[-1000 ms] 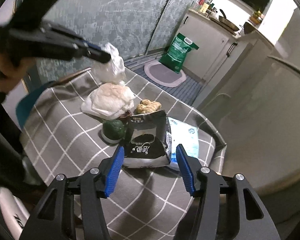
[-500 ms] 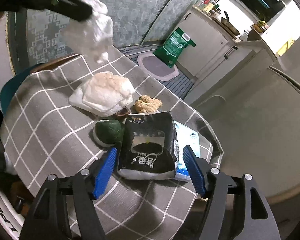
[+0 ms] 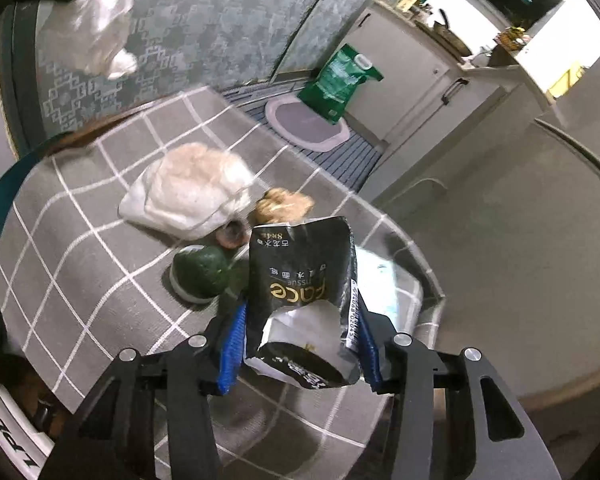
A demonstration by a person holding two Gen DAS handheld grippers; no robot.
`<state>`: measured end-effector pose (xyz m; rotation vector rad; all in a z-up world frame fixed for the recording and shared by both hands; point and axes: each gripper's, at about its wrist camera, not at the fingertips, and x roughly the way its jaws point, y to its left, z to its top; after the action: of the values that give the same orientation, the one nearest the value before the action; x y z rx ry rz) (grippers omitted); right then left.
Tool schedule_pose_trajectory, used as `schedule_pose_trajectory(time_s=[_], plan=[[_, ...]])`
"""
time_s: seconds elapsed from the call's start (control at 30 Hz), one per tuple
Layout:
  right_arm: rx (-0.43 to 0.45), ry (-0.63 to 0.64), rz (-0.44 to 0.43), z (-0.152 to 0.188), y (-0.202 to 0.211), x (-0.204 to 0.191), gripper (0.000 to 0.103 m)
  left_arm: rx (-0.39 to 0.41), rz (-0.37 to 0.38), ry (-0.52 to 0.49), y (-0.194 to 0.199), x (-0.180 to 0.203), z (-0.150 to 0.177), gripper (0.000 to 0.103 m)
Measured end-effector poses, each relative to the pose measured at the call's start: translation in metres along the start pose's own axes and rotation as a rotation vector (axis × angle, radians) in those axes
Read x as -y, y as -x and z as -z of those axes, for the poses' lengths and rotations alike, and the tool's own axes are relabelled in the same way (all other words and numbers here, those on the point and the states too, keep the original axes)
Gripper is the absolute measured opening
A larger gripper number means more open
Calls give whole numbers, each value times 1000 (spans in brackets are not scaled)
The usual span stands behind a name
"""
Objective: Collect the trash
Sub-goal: 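Grasp the white plastic wrapper with the left tool while the right tool grasps the black snack bag, then carry the wrapper and the black bag over the teal trash bin with both tools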
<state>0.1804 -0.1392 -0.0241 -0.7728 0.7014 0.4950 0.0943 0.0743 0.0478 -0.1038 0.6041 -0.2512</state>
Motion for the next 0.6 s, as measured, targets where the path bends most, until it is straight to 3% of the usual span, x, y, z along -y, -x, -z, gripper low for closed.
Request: schedule_pose_trajectory(time_s=[0.17,0.33,0.6], plan=[[52,-92,-37,-8,19,13,48,1,-24,4,10,-7,6,5],[120,-182,-149,-23,36,13,48,-3,-58,19,21,-15,16,5],[202,-209,-332,-57,55,-27,48,-36,-128,85,35,-40,42,5]])
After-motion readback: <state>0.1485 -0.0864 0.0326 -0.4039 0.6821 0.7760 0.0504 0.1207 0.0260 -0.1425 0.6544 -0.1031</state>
